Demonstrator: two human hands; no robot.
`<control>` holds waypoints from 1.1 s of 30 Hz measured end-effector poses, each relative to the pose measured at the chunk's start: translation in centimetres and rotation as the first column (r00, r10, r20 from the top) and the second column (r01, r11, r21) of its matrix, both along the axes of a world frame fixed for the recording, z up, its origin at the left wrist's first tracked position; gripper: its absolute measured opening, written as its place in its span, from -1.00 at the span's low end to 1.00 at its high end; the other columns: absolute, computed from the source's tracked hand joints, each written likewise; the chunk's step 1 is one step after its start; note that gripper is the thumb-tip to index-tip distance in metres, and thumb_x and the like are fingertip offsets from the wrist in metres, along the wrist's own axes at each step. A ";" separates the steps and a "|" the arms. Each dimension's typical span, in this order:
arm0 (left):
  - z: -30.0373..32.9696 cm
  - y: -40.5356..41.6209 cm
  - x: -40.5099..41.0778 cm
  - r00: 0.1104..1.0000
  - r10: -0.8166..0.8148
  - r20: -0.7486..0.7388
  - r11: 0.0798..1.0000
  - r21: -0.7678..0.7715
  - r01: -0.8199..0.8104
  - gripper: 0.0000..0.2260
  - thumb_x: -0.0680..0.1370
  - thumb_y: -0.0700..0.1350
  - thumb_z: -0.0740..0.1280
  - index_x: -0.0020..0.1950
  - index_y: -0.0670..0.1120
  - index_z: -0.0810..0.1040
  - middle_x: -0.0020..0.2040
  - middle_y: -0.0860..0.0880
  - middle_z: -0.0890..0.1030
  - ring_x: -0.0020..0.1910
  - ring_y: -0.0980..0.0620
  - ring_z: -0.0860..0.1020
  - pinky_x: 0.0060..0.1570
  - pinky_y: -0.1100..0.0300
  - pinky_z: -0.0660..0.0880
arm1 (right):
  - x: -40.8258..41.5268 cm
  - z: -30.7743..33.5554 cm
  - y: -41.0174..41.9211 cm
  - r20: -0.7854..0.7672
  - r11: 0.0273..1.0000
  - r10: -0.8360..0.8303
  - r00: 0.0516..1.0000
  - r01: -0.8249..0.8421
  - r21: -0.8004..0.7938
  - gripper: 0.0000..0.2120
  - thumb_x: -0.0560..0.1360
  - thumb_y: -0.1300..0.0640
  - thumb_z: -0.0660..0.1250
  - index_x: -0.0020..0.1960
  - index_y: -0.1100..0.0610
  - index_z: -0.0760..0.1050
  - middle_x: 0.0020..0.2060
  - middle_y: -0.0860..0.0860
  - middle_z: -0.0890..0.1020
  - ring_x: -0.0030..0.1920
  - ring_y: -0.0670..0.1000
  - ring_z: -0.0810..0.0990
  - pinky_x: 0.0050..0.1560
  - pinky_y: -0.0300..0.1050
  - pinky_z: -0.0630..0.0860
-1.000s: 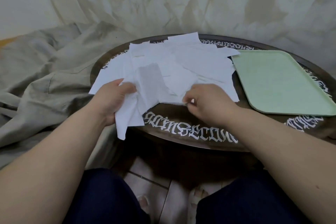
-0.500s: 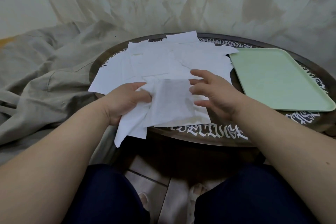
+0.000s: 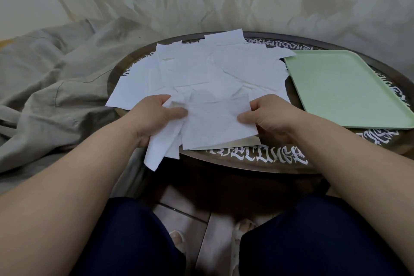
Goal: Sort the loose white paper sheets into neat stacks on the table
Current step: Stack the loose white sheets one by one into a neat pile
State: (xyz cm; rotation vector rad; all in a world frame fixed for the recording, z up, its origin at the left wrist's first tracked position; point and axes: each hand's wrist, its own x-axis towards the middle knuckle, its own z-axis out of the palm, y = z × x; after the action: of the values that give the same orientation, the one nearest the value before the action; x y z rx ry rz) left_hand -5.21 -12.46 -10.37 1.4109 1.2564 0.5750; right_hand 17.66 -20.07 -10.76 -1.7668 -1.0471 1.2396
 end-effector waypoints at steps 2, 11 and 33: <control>-0.1 0.2 -0.1 0.998 0.056 0.008 0.998 0.028 -0.057 -0.88 0.48 -0.21 0.41 0.00 -0.15 0.62 -0.11 -0.12 0.69 -0.20 -0.08 0.67 -0.25 0.11 0.60 | 0.0 -0.3 0.1 0.040 1.000 -0.014 0.999 0.014 -0.013 -0.90 0.42 0.33 0.41 -0.07 0.29 0.61 -0.09 0.20 0.68 -0.01 0.24 0.65 0.07 0.21 0.57; 1.1 0.3 -0.4 0.972 0.101 0.210 0.990 0.076 -0.119 -0.74 0.38 -0.14 0.43 0.05 -0.16 0.59 0.04 -0.22 0.65 0.00 -0.24 0.63 0.06 -0.19 0.56 | 0.6 0.2 0.6 0.595 0.995 0.094 0.799 -0.060 -0.076 -0.69 0.37 0.02 0.45 -0.15 0.26 0.50 -0.23 0.05 0.54 -0.17 0.08 0.50 -0.17 -0.09 0.44; 1.5 -1.1 1.3 0.926 -0.264 -0.271 0.914 0.235 0.330 -0.89 0.45 -0.12 0.44 -0.06 0.05 0.63 -0.10 0.06 0.67 -0.10 0.10 0.59 -0.05 0.19 0.48 | -0.3 1.1 0.0 -0.170 0.960 -0.179 0.969 0.209 0.185 -0.94 0.42 0.23 0.45 -0.17 0.18 0.57 -0.14 0.06 0.62 -0.19 0.05 0.56 -0.22 -0.12 0.48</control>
State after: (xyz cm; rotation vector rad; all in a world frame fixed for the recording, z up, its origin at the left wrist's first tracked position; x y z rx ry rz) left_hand -3.95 -13.55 -8.85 1.9135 1.1382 0.3889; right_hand 17.38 -20.10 -9.66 -1.5536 -0.8570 1.0868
